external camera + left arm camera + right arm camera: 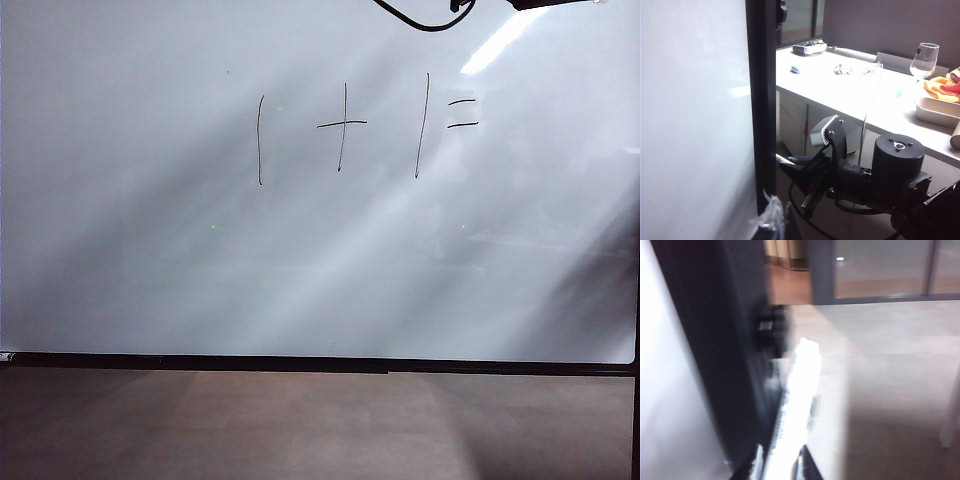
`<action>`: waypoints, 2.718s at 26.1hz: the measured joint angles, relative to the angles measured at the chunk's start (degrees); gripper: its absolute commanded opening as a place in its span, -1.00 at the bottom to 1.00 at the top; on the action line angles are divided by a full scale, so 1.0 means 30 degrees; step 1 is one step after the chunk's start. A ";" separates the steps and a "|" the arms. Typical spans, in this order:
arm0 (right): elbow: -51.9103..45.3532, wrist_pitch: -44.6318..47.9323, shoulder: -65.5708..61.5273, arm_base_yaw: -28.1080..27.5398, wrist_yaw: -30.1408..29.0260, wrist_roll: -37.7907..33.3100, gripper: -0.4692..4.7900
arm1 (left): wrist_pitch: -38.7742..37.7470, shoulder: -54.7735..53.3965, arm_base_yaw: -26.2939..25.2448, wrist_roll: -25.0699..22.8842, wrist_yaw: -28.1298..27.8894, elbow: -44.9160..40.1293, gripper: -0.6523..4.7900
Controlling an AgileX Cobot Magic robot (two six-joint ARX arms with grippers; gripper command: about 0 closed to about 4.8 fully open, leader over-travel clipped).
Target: Reach to the right to find the marker pen, pick it up, and write the answer to the math problem on the whiteboard.
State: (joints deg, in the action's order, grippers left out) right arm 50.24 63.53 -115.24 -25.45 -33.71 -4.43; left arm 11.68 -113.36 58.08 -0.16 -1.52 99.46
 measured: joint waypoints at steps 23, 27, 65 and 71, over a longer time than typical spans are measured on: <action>-0.3555 -0.2339 1.1752 -0.3585 0.4743 -0.4291 -0.85 | 0.0969 0.0000 -0.2790 0.0007 -0.7796 -0.0058 -0.78; -0.3650 -0.4881 1.4171 -0.3461 0.3621 -0.5056 -0.85 | 0.6251 0.0036 -0.3264 0.0000 -1.2407 -0.0306 -0.78; -0.6193 -1.6487 2.5055 0.5865 0.2769 -0.3738 -0.85 | 0.9857 0.0175 -0.3257 0.0000 -0.5034 -0.6222 -0.78; -0.6149 -1.4710 2.2374 0.9245 0.5005 -0.2681 -0.85 | 0.9901 0.0175 -0.3249 0.0000 -0.5049 -0.6215 -0.78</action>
State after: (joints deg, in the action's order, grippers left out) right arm 31.79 19.40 -48.12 2.28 -18.70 -12.47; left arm 41.39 -112.84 48.34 -0.16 -16.67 80.82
